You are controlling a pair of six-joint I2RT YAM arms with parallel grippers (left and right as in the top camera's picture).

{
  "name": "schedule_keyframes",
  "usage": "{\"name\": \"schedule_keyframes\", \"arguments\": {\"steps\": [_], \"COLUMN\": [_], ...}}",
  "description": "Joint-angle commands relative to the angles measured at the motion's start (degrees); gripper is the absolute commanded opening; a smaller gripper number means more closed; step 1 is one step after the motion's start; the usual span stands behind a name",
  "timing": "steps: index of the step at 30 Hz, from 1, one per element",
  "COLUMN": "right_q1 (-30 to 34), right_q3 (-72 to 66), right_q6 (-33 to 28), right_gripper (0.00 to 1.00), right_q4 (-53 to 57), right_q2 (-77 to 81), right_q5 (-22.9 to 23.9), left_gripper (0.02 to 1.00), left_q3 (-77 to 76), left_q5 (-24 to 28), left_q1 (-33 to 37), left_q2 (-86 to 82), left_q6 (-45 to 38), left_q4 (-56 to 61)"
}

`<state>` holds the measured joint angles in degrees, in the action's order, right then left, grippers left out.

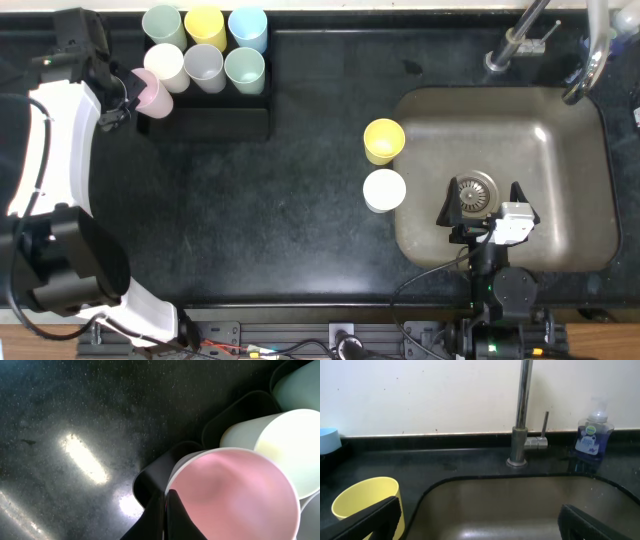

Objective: Store Cups

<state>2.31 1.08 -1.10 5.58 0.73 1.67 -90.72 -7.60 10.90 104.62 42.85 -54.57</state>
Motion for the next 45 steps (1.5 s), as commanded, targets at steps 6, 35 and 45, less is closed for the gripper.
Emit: {"name": "schedule_keyframes", "arguments": {"steps": [6,35,45], "right_q1": [0.20,0.20,0.20], "right_q3": [-0.55,-0.55,-0.55], "right_q6": [-0.15,-0.17,-0.17], "right_gripper": [0.998,0.998,0.998], "right_q4": [-0.46,-0.46,-0.46], "right_q2": [-0.52,-0.52,-0.52], "right_q5": [-0.37,-0.37,-0.37], "left_gripper": [0.034,0.036,0.038], "left_q3": [-1.29,0.52,6.40], "left_q5": [0.00,-1.53,-1.31], "left_q1": [-0.04,-0.26,-0.90], "left_q2": [2.23,-2.71,-2.71], "left_q6": [-0.90,-4.02,-1.88], "left_q4": [0.57,-3.69,4.26]}}
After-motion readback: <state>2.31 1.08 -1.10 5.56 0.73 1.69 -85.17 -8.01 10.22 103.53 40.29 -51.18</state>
